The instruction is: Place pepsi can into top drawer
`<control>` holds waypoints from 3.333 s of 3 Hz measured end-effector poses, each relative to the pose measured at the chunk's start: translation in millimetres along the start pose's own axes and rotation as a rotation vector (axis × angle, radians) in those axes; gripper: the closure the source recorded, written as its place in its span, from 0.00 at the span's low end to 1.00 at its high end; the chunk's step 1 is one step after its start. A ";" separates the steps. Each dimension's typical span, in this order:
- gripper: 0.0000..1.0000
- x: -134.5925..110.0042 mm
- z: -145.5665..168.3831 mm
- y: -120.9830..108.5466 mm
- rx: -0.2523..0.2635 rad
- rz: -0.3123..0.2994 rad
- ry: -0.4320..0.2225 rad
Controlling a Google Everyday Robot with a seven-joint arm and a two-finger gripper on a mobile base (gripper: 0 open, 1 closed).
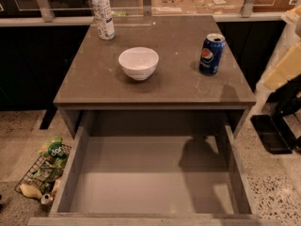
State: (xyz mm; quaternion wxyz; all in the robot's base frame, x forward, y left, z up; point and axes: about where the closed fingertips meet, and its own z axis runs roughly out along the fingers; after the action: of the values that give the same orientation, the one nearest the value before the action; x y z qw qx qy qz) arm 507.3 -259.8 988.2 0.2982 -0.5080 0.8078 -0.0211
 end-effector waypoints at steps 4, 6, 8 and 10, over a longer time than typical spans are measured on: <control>0.00 -16.5 41.4 -96.1 0.259 0.257 -0.581; 0.00 -20.9 55.0 -100.2 0.258 0.290 -0.621; 0.00 -47.7 115.2 -108.2 0.179 0.397 -0.797; 0.00 -62.3 173.8 -93.6 0.124 0.439 -0.910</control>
Offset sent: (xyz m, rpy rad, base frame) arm 0.1211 -0.0500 0.0219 0.6036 -0.5215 -0.2025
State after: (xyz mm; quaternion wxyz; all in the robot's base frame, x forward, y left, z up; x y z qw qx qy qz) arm 689.5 -206.4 905.6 0.6468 -0.2656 0.6810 0.2176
